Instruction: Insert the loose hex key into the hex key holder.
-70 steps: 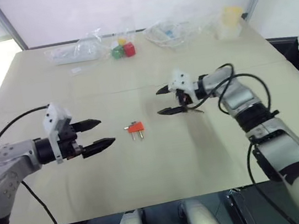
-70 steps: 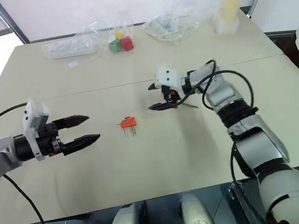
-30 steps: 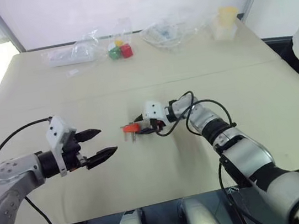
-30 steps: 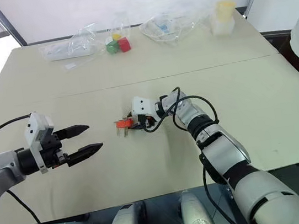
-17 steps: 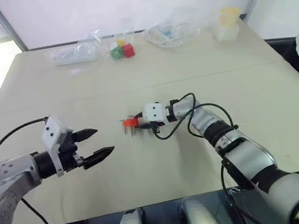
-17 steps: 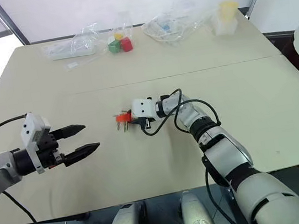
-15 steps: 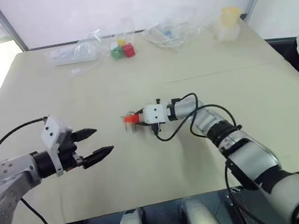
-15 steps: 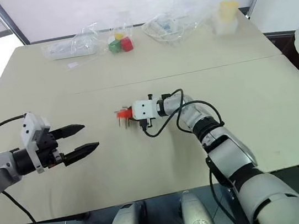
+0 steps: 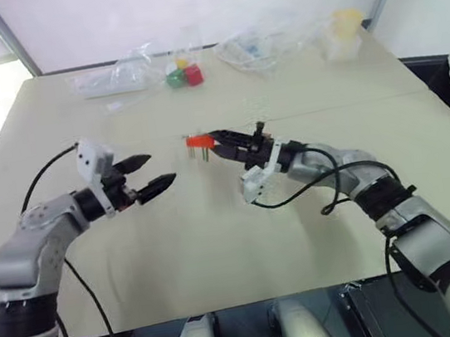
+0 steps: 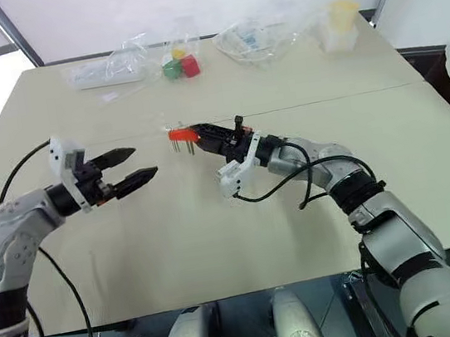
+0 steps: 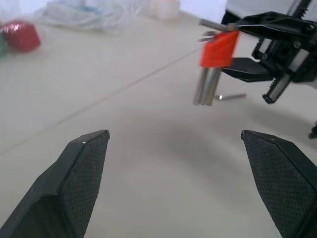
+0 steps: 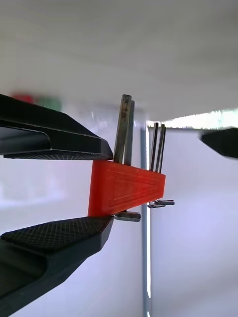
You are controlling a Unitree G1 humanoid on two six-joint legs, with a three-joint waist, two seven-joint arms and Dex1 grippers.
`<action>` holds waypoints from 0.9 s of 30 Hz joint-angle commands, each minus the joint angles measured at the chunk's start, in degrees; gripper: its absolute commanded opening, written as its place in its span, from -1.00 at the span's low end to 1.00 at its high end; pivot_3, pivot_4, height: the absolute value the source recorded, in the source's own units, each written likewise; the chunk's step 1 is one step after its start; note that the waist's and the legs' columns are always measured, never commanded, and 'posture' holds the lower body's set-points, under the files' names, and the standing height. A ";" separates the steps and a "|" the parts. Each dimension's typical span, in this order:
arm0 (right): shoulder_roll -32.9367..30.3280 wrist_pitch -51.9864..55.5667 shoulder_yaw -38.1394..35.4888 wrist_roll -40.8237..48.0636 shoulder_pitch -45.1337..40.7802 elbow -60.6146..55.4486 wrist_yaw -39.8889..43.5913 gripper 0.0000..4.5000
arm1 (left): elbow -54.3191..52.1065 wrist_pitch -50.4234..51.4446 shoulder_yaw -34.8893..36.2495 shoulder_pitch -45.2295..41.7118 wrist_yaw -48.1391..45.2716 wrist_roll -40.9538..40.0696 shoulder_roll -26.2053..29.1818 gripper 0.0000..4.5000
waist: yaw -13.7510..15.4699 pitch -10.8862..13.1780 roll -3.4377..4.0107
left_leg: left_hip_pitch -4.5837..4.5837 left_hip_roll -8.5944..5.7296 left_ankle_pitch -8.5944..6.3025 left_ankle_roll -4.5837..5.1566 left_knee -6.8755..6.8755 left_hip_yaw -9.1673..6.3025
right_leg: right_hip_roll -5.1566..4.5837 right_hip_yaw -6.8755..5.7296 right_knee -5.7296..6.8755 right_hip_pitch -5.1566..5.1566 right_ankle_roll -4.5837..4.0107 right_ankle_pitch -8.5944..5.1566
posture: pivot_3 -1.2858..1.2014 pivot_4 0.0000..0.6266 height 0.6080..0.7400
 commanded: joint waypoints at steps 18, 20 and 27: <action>-2.73 -5.61 -0.03 -0.70 -1.26 -1.20 -1.67 -0.53 | -0.65 1.62 -4.07 -9.41 -10.34 -1.29 -1.73 1.00 | -0.24 0.00 0.00 | -0.01 0.06 0.01 0.02 0.01 -0.01 | 0.08 0.02 0.02 -0.02 0.01 0.00 | 0.03 -0.52 1.00; -2.70 -5.93 0.15 -0.74 -1.32 -1.13 -1.42 -0.53 | -1.11 1.77 -4.01 -9.51 -10.34 -1.39 -1.77 1.00 | -0.22 0.00 0.00 | -0.01 0.06 0.01 0.01 0.02 -0.01 | 0.07 0.02 0.02 -0.01 0.01 0.00 | 0.03 -0.52 1.00; -2.50 -6.60 0.17 0.22 -1.66 -0.59 -0.06 -0.53 | -0.54 0.69 -4.25 -9.58 -10.24 -0.27 -1.88 1.00 | -0.23 0.00 0.00 | -0.01 0.06 0.01 0.01 0.04 -0.02 | 0.08 0.02 0.03 0.00 0.01 0.00 | 0.03 -0.52 1.00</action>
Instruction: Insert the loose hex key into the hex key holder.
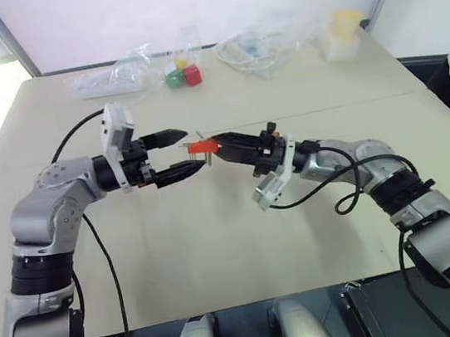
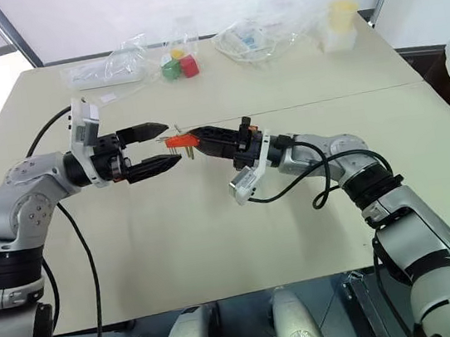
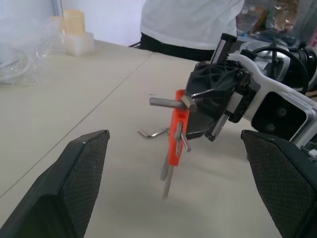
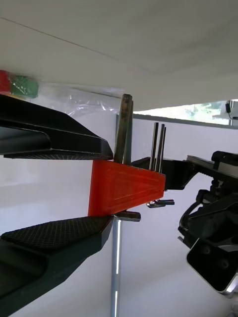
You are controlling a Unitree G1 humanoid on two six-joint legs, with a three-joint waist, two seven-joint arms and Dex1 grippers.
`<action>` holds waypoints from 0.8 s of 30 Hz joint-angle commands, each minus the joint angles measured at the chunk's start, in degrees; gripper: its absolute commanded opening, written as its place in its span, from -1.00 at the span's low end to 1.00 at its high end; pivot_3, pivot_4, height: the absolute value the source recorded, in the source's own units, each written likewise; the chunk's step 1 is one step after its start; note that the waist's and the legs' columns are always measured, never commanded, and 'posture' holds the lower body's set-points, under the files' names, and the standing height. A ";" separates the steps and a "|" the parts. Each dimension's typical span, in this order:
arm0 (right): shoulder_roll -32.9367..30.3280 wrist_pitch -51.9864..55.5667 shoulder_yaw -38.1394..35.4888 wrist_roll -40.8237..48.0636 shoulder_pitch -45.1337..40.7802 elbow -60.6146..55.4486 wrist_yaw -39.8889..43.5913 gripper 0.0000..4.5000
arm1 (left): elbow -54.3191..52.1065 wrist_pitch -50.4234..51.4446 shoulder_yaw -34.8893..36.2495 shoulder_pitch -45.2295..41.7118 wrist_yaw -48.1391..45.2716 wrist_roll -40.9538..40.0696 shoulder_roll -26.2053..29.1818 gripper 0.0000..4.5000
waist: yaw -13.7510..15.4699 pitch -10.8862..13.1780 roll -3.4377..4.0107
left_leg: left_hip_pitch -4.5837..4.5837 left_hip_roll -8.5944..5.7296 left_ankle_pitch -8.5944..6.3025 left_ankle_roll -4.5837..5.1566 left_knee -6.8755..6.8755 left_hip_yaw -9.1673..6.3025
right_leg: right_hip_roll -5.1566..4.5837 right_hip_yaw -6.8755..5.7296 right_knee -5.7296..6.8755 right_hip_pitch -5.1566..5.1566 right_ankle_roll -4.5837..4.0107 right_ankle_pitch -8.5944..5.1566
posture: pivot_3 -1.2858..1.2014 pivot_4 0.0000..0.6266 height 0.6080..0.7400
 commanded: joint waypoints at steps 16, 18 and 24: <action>0.03 -1.47 -1.34 3.27 -0.90 -0.40 3.22 -0.53 | -1.48 -3.91 -1.38 0.23 -0.96 3.16 -0.53 -0.27 | 0.01 0.00 0.00 | 0.00 0.00 0.00 0.00 0.01 0.00 | 0.00 0.00 0.01 0.00 0.00 0.00 | 0.03 -0.52 1.00; -0.09 -1.51 -1.38 3.35 -0.89 -0.58 3.33 -0.53 | -1.65 -3.81 -1.43 0.18 -0.83 3.00 -0.79 -0.72 | 0.01 0.00 0.00 | 0.00 0.00 0.00 0.00 0.01 0.00 | 0.00 0.00 0.01 0.00 0.00 0.00 | 0.03 -0.52 1.00; -0.02 -1.43 -1.40 3.72 -0.76 -1.42 3.87 -0.53 | -1.74 -3.83 -1.68 -0.02 -0.65 3.05 -1.54 -0.97 | 0.03 0.00 0.00 | 0.00 0.00 0.00 0.00 0.03 0.00 | 0.00 0.00 0.02 0.01 0.00 0.00 | 0.03 -0.52 1.00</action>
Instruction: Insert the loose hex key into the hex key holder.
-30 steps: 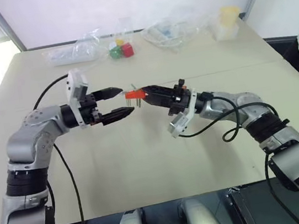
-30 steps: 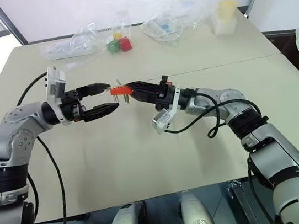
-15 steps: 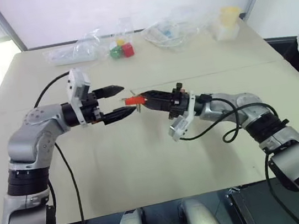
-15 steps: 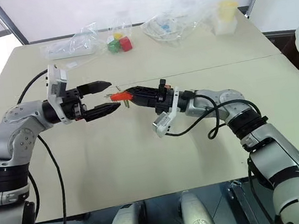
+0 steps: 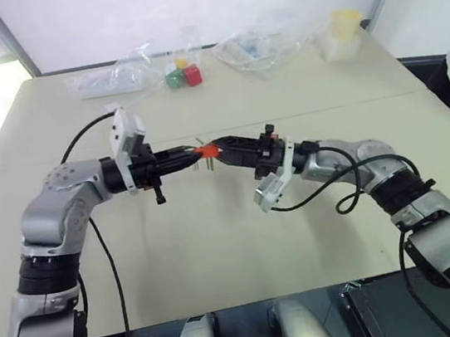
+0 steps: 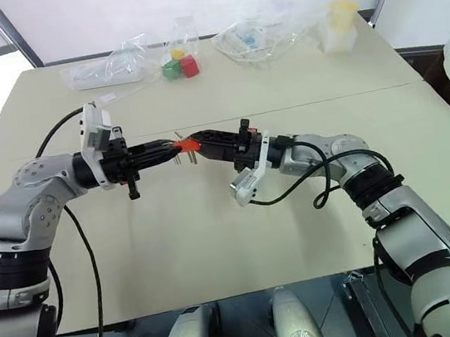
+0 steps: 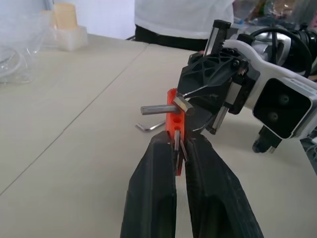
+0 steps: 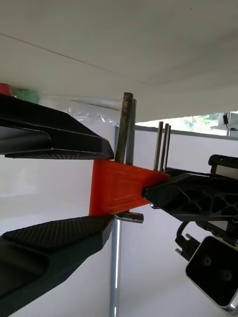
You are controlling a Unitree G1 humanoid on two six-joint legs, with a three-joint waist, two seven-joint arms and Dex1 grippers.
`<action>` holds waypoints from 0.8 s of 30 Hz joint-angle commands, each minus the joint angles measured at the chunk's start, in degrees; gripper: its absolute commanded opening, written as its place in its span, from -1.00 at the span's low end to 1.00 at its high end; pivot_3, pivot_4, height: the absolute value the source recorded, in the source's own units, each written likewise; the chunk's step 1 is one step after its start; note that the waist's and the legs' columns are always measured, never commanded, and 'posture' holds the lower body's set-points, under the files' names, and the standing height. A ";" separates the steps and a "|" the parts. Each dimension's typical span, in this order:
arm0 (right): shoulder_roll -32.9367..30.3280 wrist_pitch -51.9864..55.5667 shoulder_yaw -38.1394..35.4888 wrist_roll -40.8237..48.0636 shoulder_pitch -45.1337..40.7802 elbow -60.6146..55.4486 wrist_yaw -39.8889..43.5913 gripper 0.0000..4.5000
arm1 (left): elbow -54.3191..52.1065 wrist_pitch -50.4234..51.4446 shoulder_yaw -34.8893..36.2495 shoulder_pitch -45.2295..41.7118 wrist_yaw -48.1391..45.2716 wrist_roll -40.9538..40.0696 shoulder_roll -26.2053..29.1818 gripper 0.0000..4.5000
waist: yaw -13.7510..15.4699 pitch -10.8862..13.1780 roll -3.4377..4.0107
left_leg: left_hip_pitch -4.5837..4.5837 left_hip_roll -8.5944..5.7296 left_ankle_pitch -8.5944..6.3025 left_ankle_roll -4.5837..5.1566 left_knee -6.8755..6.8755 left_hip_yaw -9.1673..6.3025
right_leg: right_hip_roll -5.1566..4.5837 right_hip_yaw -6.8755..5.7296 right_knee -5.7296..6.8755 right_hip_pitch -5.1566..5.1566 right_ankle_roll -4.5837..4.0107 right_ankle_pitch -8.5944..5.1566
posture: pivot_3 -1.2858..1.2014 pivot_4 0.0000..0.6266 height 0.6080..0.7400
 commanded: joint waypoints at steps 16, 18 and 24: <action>0.71 -0.34 -1.71 3.13 0.29 -3.16 2.10 -0.53 | -1.42 -0.86 0.11 -0.60 1.13 0.40 -1.86 -0.97 | 0.00 0.00 0.00 | 0.00 0.00 0.00 0.00 0.06 0.00 | 0.00 0.00 0.04 0.01 0.00 0.00 | 0.03 -0.52 1.00; 0.78 -0.32 -1.80 3.26 0.32 -3.14 2.38 -0.53 | -1.33 0.15 -0.34 -0.73 1.56 0.73 -1.57 -0.97 | -0.01 0.00 0.00 | 0.00 0.00 0.00 0.00 0.07 0.00 | 0.00 0.00 0.04 0.01 0.00 0.00 | 0.03 -0.52 1.00; 0.83 -0.59 -1.76 3.12 0.91 -3.71 2.71 -0.53 | -1.13 1.69 -0.04 -1.17 1.50 -0.08 -1.98 -0.62 | 0.00 0.00 0.00 | 0.00 0.00 0.00 0.00 0.11 -0.01 | 0.01 0.00 0.07 0.02 0.00 0.00 | 0.03 -0.52 1.00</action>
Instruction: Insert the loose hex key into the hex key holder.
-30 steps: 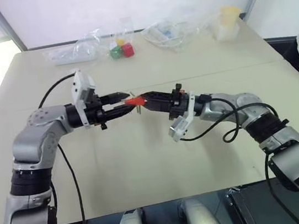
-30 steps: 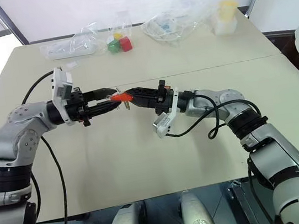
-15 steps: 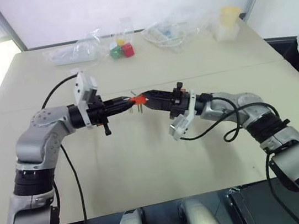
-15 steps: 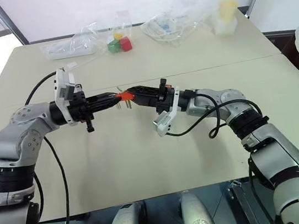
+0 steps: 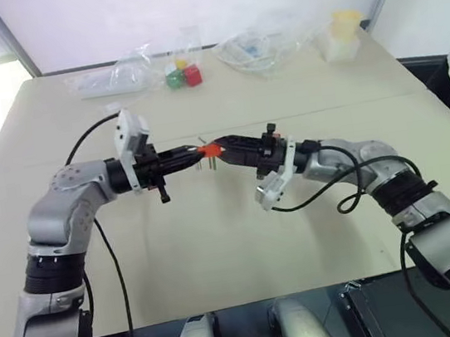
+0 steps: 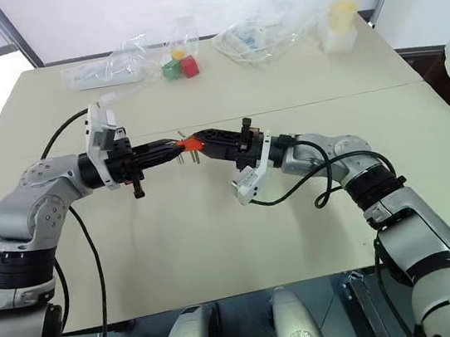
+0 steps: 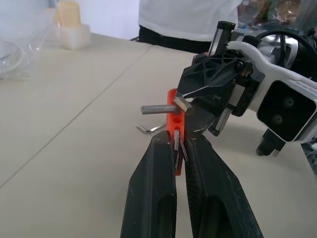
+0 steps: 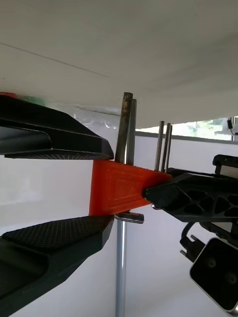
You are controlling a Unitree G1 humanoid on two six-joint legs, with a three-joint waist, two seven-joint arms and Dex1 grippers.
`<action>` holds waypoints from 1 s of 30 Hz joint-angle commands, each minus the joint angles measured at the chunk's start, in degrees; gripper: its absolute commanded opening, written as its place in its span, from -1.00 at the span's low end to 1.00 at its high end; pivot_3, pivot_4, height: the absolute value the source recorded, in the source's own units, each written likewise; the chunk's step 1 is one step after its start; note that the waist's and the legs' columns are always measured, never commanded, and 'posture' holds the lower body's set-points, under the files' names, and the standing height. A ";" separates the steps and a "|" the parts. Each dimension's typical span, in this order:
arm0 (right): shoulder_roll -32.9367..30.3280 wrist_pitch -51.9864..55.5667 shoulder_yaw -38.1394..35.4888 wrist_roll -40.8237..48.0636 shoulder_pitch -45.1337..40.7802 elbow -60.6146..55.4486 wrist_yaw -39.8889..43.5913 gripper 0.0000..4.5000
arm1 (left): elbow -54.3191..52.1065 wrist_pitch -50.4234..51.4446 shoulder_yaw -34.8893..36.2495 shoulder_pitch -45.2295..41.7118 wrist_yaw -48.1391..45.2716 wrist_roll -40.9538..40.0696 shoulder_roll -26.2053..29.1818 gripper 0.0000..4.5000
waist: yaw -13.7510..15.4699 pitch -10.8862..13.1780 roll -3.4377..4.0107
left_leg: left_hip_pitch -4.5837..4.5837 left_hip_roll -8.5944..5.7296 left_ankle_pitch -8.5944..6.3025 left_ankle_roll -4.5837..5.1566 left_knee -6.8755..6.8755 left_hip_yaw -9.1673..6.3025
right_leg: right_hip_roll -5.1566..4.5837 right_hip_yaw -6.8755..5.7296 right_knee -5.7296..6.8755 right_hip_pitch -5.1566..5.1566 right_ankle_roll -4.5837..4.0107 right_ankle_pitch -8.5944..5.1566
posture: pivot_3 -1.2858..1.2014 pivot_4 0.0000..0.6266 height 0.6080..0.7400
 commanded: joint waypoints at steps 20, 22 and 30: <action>1.17 -0.14 -1.16 1.72 0.05 -2.83 0.30 -0.53 | -1.73 -1.32 0.05 -0.71 -0.23 0.24 -0.85 0.13 | 0.02 0.00 0.00 | 0.00 0.01 0.00 0.00 0.07 -0.02 | 0.01 0.00 0.05 0.02 0.00 0.00 | 0.03 -0.52 1.00; 1.23 -0.12 -1.15 1.80 0.02 -2.79 0.38 -0.53 | -1.79 -1.07 0.15 -0.65 -0.12 0.08 -0.88 -0.25 | 0.02 0.00 0.00 | 0.00 0.01 0.00 0.00 0.07 -0.02 | 0.01 0.00 0.05 0.02 0.00 0.00 | 0.03 -0.52 1.00; 1.34 -0.05 -1.00 2.29 -0.01 -2.69 0.90 -0.53 | -2.15 -0.75 0.61 -0.49 0.76 -0.52 -1.16 -0.98 | 0.01 0.00 0.00 | 0.00 0.01 0.00 0.00 0.08 -0.02 | 0.01 0.00 0.06 0.02 0.00 0.00 | 0.03 -0.52 1.00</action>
